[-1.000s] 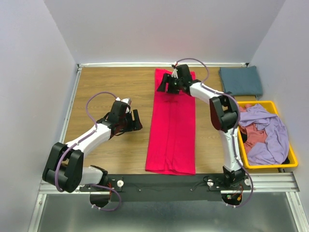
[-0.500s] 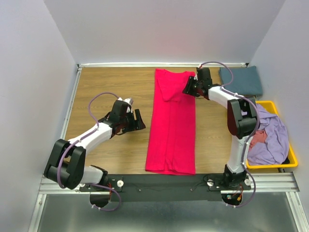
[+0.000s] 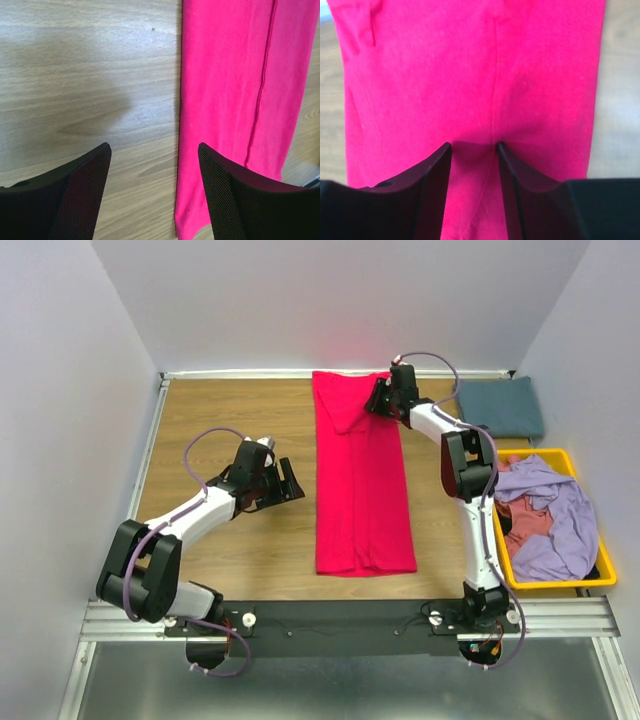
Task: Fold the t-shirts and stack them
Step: Fold the tshirt
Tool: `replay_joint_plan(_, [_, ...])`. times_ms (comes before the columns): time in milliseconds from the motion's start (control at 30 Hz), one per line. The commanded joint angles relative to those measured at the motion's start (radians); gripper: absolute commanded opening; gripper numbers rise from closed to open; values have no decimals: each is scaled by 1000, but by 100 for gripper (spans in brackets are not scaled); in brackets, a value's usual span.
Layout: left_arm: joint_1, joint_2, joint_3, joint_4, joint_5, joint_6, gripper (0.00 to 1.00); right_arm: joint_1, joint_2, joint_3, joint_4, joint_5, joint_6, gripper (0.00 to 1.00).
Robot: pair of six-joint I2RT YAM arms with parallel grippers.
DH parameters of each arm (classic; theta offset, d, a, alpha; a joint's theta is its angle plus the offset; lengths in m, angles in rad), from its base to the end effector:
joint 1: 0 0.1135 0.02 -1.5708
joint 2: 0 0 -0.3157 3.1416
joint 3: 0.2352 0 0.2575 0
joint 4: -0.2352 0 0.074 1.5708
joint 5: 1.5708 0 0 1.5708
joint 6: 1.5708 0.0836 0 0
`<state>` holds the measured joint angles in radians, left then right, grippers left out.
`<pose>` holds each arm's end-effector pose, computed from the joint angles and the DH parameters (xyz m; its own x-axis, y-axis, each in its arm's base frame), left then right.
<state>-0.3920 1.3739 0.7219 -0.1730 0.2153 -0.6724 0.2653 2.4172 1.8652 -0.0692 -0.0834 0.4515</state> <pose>0.2698 -0.1309 0.2045 -0.8470 -0.3083 -0.4331 -0.0260 0.8378 -0.5454 0.6052 0.1717 0.1509 -0.6479 0.2745 -0.7105 -0.0489 0.9159 0.3984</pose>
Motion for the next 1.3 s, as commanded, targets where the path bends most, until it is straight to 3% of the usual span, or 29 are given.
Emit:
replay_joint_plan(0, [-2,27,50,-6,-30,-30,78,-3,83,112,-32,31,-27,53])
replay_joint_plan(100, [-28,31,68,-46,-34,-26,79,-3,-19,49,-46,33,-27,64])
replay_joint_plan(167, [-79,19,74,-89,-56,-21,79,-1,-166,-90,-63,42,-22,72])
replay_joint_plan(267, [-161,-1,88,-164,-108,-36,79,3,-390,-303,-139,74,-13,77])
replay_joint_plan(500, [-359,-56,79,-284,-177,-157,79,49,-865,-713,-501,160,4,77])
replay_joint_plan(633, [-436,-50,68,-301,-180,-211,79,68,-1073,-975,-650,111,33,72])
replay_joint_plan(733, [-485,-26,88,-325,-175,-222,79,74,-1179,-1057,-719,89,67,68])
replay_joint_plan(900, [-541,-1,91,-352,-180,-260,79,103,-1267,-1130,-784,51,136,61])
replay_joint_plan(1267, [-594,92,85,-316,-175,-285,78,155,-1235,-1248,-733,13,216,59])
